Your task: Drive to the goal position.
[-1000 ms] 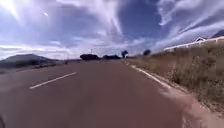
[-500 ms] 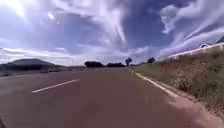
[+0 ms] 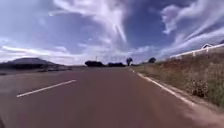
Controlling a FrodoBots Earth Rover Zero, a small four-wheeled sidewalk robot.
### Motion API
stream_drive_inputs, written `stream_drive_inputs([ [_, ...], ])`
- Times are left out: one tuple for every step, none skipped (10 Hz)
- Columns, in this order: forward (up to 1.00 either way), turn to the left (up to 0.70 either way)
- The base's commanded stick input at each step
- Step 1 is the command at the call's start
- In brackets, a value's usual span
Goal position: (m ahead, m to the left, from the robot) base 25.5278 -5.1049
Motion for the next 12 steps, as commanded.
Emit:
stream_drive_inputs([
  [1.0,0.0],
  [1.0,0.0],
  [1.0,0.0],
  [1.0,0.0],
  [1.0,0.0],
  [1.0,0.0],
  [1.0,0.0],
  [1.0,-0.14],
  [1.0,-0.36],
  [1.0,-0.39],
  [1.0,-0.39],
  [1.0,-0.39],
])
